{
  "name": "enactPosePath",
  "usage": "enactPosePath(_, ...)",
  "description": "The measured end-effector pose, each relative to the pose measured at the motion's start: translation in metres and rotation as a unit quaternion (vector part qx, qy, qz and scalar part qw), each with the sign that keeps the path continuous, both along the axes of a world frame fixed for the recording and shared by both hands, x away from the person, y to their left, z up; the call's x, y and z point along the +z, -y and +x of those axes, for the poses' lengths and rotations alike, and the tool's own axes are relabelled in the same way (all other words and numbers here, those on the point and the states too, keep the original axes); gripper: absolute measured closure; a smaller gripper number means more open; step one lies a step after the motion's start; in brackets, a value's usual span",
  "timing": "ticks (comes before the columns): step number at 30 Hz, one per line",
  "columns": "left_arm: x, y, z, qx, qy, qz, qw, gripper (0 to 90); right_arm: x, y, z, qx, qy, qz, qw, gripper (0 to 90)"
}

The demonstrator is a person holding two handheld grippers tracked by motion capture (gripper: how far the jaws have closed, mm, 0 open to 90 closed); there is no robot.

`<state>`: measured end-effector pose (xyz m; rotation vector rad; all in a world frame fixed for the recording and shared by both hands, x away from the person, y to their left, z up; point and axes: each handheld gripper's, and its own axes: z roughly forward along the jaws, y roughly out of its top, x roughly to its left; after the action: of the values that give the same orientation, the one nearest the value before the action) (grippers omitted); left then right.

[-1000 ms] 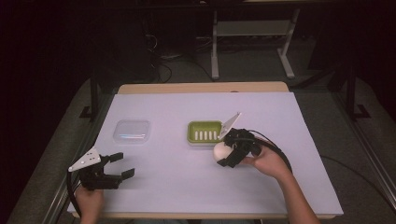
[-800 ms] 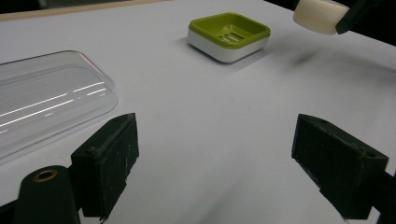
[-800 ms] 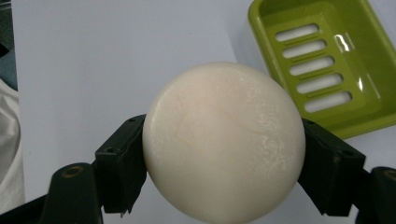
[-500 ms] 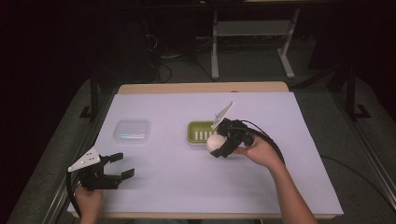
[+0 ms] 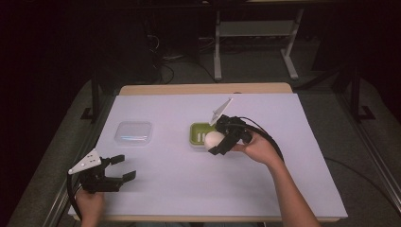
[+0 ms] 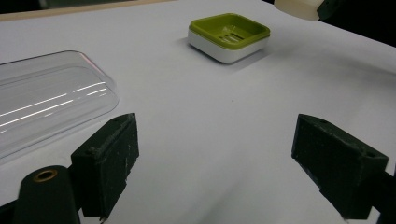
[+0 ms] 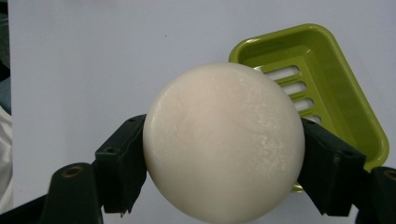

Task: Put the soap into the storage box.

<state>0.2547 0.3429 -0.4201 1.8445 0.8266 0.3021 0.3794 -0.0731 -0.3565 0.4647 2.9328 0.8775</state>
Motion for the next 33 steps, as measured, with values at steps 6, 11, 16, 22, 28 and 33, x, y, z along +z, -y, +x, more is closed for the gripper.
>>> enactPosePath(6,0.000,0.000,0.000,0.001,0.000,-0.001,1.0000,14.5,0.003,-0.002,0.006,-0.002,-0.001,-0.001,1.0000,23.8)
enactPosePath(11,0.000,0.000,0.000,0.000,0.001,-0.002,1.0000,14.5,0.008,-0.005,0.011,-0.004,0.002,-0.002,1.0000,23.8)
enactPosePath(16,0.000,0.000,0.000,0.000,0.001,-0.003,1.0000,14.5,0.013,-0.006,0.017,-0.005,0.003,-0.004,1.0000,23.8)
enactPosePath(22,0.000,-0.001,0.000,0.000,0.001,-0.002,1.0000,14.5,0.016,-0.008,0.023,-0.009,0.005,-0.001,0.9999,23.8)
enactPosePath(28,0.000,-0.001,0.000,-0.001,0.001,-0.002,1.0000,14.5,0.015,-0.009,0.030,-0.015,0.003,0.000,0.9999,23.8)
enactPosePath(33,0.000,-0.001,0.000,-0.001,0.001,-0.003,1.0000,14.5,0.011,-0.012,0.035,-0.019,0.000,-0.006,0.9998,23.8)
